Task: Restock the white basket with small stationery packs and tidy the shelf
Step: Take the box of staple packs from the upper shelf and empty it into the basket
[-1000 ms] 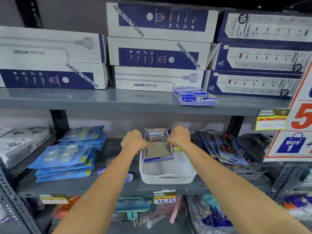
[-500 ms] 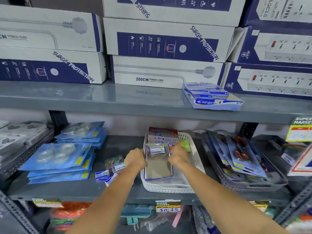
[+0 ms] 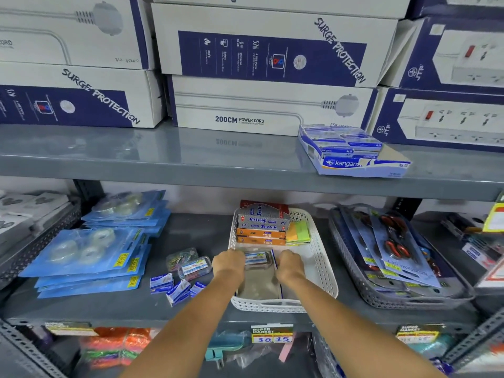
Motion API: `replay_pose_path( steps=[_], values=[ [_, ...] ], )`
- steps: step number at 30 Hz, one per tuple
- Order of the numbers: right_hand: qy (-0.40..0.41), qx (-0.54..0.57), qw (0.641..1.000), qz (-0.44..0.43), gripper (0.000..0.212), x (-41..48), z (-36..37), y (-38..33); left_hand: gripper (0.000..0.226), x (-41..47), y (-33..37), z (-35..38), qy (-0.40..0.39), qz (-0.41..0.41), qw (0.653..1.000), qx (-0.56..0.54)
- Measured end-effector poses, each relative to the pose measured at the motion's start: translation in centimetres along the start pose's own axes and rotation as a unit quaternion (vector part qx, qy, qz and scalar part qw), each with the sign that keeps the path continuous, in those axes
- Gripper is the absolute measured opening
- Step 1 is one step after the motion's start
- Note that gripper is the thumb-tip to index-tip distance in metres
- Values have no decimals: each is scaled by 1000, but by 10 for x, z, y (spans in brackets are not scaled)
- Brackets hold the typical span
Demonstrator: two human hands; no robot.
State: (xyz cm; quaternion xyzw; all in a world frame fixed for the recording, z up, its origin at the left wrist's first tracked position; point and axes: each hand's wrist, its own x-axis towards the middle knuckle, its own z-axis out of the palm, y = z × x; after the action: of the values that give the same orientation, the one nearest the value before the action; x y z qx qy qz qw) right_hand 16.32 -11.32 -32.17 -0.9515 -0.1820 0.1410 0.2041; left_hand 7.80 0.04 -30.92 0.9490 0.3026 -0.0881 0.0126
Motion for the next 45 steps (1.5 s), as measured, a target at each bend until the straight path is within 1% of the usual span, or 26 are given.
replay_pose_path(
  steps=[3, 9, 12, 15, 18, 19, 22, 24, 29, 32, 36, 39, 40, 41, 42, 43, 44, 45],
  values=[
    [-9, -5, 1000, -1, 30, 1, 6, 6, 36, 4, 3, 0, 4, 3, 1000, 30],
    [-38, 11, 999, -13, 29, -1, 2, 7, 34, 3, 8, -2, 9, -7, 999, 44],
    [-57, 34, 998, -15, 30, -4, -2, 8, 34, -1, 8, -3, 2, -23, 999, 26],
    [-49, 50, 997, -31, 24, -5, -11, 12, 33, -7, 7, -10, 6, -51, 998, -33],
    [-23, 63, 997, -47, 38, -13, -26, 13, 35, -16, 8, -26, 7, -61, 996, -61],
    [-19, 58, 996, -59, 38, -16, -31, 13, 37, -19, 9, -32, 7, -61, 996, -64],
    [-16, 33, 994, -99, 30, -34, -48, 10, 42, -34, 14, -54, 6, -41, 997, -58],
    [-14, 14, 992, -126, 28, -51, -61, 9, 43, -49, 18, -71, 5, -19, 999, -50],
    [-10, -46, 977, -206, 22, -100, -102, -1, 27, -97, 19, -119, 11, 38, 998, -50],
    [25, -57, 965, -253, 19, -138, -134, -8, 30, -138, 10, -156, 17, 88, 993, -71],
    [109, -45, 944, -310, 15, -186, -183, -14, 33, -182, -11, -207, 45, 134, 983, -114],
    [184, -16, 930, -318, 15, -216, -223, -17, 27, -191, -22, -240, 67, 165, 969, -174],
    [213, 0, 924, -318, 15, -222, -236, -18, 26, -189, -23, -250, 95, 169, 960, -204],
    [242, 23, 916, -319, 14, -224, -248, -18, 27, -183, -22, -259, 144, 170, 943, -245],
    [269, 53, 906, -322, 13, -222, -260, -18, 35, -175, -20, -267, 202, 167, 919, -296],
    [296, 85, 895, -323, 13, -219, -271, -19, 50, -166, -16, -274, 260, 160, 886, -350],
    [324, 116, 882, -322, 14, -213, -281, -20, 66, -153, -12, -279, 305, 155, 851, -397],
    [353, 141, 868, -318, 17, -205, -289, -21, 78, -142, -6, -283, 333, 148, 824, -434]
  ],
)
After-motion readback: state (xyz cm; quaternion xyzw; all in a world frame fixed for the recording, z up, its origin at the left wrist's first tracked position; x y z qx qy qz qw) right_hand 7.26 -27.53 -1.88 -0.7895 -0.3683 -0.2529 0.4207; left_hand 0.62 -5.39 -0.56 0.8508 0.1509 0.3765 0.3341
